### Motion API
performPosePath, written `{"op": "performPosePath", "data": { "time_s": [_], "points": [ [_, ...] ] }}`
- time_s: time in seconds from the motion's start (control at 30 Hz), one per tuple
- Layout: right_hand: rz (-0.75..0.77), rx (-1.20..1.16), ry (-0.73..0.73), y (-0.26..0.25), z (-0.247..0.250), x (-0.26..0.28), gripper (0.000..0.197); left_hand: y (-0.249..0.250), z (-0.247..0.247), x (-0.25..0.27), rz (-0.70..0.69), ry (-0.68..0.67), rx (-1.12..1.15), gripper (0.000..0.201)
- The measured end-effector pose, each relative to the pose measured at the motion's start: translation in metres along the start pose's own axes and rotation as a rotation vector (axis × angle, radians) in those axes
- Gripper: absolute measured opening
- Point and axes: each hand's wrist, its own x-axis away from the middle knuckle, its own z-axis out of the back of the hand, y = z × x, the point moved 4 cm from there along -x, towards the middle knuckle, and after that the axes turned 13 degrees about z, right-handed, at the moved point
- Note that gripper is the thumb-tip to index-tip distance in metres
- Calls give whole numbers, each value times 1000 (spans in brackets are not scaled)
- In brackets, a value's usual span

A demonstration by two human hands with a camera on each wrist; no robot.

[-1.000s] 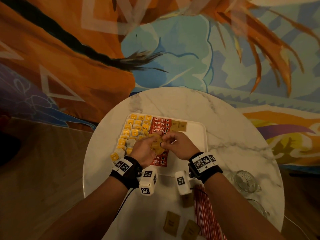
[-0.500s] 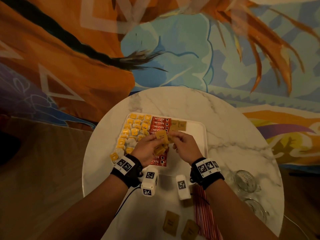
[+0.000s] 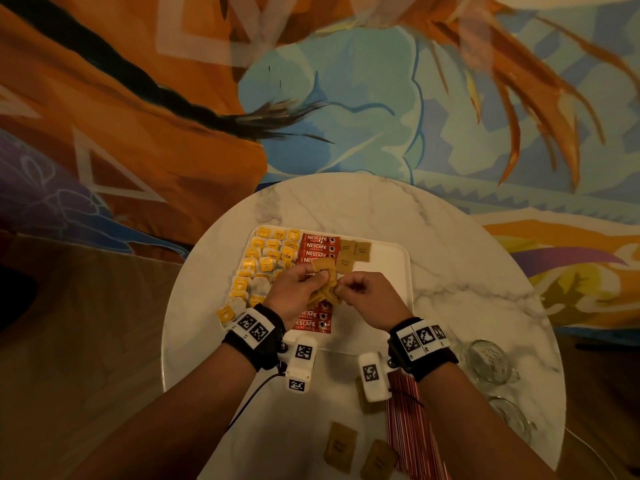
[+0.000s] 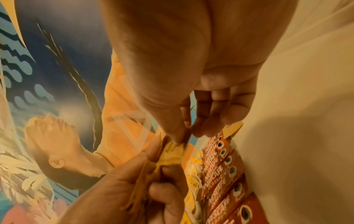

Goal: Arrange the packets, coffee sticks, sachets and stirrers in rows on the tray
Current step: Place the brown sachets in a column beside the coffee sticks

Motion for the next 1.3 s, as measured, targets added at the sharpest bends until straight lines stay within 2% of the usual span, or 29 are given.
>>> {"op": "performPosePath", "data": {
  "time_s": [0.1, 0.27, 0.33, 0.4, 0.47, 0.53, 0.57, 0.77, 0.87, 0.97, 1.03, 1.13, 1.3],
  "points": [
    [-62, 112, 2, 8, 7, -3, 15, -2, 3, -2, 15, 46, 19, 16],
    [-268, 206, 237, 38, 34, -13, 12, -8, 12, -6, 99, 100, 55, 13],
    [-318, 232, 286, 45, 40, -18, 12, -8, 12, -7, 112, 97, 46, 13],
    [-382, 241, 320, 55, 42, -23, 7, -6, 11, -6, 113, 94, 54, 13],
    [-425, 238, 323, 64, 42, -28, 16, -5, 11, -6, 117, 94, 65, 13],
    [-448, 248, 309, 69, 40, -33, 9, -6, 11, -7, 126, 95, 68, 12],
    [-436, 268, 303, 68, 39, -35, 2, -6, 12, -7, 128, 99, 68, 12],
    [-398, 448, 265, 66, 42, -39, 17, -9, 18, -9, 129, 109, 66, 13],
    [-304, 440, 236, 60, 36, -46, 10, -11, 20, -10, 129, 107, 63, 12],
    [-153, 446, 98, 47, 20, -57, 21, -12, 18, -9, 120, 113, 50, 14],
    [-92, 481, 8, 40, 10, -63, 20, -10, 17, -9, 114, 121, 39, 17],
    [-94, 599, -114, 37, 5, -67, 16, -9, 18, -9, 109, 131, 25, 15],
    [-73, 521, -76, 31, 6, -63, 15, -7, 21, -9, 93, 129, 29, 8]
  ]
}}
